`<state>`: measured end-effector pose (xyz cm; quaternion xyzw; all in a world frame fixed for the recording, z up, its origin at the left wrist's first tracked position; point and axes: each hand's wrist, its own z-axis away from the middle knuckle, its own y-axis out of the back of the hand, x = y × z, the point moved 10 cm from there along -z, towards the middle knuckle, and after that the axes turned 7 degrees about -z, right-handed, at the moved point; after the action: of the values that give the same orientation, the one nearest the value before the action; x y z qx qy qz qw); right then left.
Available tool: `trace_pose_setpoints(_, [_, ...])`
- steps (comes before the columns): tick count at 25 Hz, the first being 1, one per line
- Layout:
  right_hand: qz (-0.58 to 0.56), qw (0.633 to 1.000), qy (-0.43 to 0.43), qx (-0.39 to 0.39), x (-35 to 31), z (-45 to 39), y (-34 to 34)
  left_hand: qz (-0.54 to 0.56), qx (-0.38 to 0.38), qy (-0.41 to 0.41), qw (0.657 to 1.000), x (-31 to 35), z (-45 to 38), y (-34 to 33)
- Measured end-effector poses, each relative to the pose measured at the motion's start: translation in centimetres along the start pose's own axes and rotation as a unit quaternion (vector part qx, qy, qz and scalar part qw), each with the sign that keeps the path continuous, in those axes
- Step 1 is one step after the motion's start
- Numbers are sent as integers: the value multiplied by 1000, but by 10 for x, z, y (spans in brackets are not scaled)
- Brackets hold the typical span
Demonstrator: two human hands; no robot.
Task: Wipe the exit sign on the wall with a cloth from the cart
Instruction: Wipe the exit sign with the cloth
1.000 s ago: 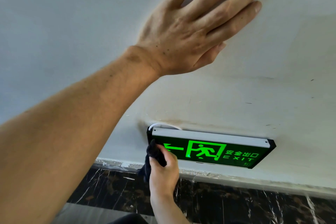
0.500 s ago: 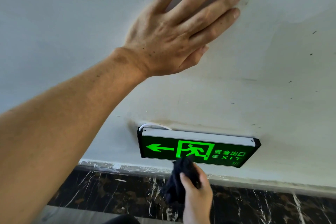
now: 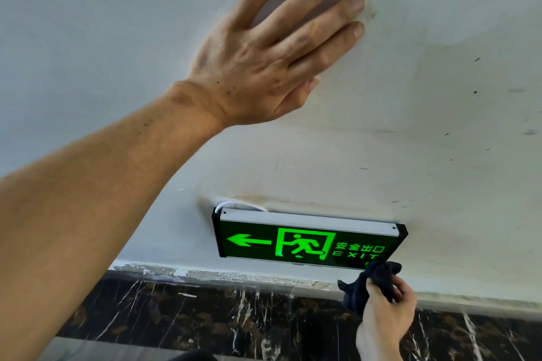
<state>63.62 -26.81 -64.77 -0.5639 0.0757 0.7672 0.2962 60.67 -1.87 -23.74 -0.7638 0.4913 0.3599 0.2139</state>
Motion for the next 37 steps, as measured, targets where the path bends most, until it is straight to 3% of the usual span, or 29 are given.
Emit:
trace_pose_setpoints(9, [94,994,13,-48,15,17,-31,3,0,-1,1000,0,0,-1])
trace_pose_setpoints(18, [220,973,61,-38,-1,14,-24,15,8,2,1000,0,-1,3])
trace_pose_setpoints(24, [235,966,81,-63,-4,19,-36,16,10,6,1000,-1,-1,3])
trace_pose_setpoints(37, [205,964,14,-167,59,120,-106,31,15,8,999,-1,-3,8])
